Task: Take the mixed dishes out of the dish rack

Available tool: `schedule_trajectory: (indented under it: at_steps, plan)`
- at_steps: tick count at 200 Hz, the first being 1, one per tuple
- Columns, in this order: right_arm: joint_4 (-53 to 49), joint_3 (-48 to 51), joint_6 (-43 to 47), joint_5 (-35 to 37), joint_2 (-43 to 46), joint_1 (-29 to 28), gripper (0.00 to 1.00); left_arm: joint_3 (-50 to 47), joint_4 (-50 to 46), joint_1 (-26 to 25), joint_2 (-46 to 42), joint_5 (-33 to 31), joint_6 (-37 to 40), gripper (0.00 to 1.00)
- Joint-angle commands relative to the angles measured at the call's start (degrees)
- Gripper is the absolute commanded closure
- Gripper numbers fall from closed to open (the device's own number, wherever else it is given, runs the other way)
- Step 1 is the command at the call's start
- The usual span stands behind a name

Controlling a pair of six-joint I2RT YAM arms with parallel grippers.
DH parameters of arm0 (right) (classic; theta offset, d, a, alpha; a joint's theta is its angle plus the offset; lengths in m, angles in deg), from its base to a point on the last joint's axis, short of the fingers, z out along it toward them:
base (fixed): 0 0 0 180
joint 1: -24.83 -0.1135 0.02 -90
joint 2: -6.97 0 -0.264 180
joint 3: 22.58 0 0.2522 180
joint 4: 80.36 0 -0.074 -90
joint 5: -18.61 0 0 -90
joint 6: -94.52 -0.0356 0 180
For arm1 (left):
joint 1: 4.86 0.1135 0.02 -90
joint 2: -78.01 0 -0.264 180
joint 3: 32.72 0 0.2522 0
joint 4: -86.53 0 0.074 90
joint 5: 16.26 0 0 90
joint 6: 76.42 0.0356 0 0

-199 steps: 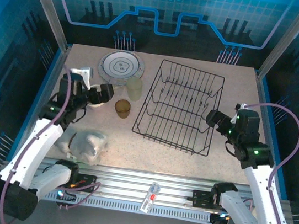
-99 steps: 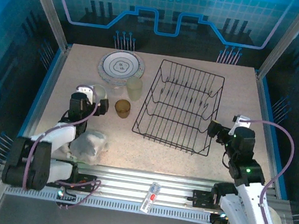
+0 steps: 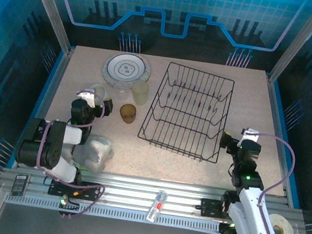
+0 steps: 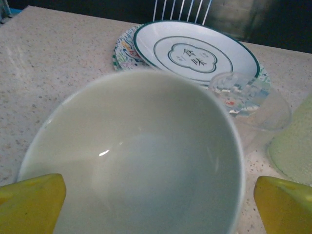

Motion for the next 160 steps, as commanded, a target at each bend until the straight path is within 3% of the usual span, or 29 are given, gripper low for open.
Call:
schedule_trajectory:
  at_steps: [1,40,77,110,160]
  plan:
    - [8.22,3.54,0.95,-1.53,-0.19,3.24,0.00,-0.85,4.69,-0.86,0.94,-0.05,-0.08,0.01]
    - [19.31,5.99,0.39,-5.15,-6.72,6.61,0.00,-0.19,2.97,-1.52,0.72,-1.41,0.45,0.01]
    - [31.04,5.02,0.01,-5.30,-17.77,7.20,0.00,1.55,-0.50,-3.70,0.74,-5.13,2.07,0.01]
    - [40.07,2.96,-0.13,-7.41,-27.90,7.45,0.00,2.06,-1.07,-3.95,0.84,-4.48,2.68,0.01]
    - [43.37,0.55,0.38,-9.03,-33.87,7.28,0.00,2.24,-1.41,-4.23,0.90,-4.55,3.02,0.01]
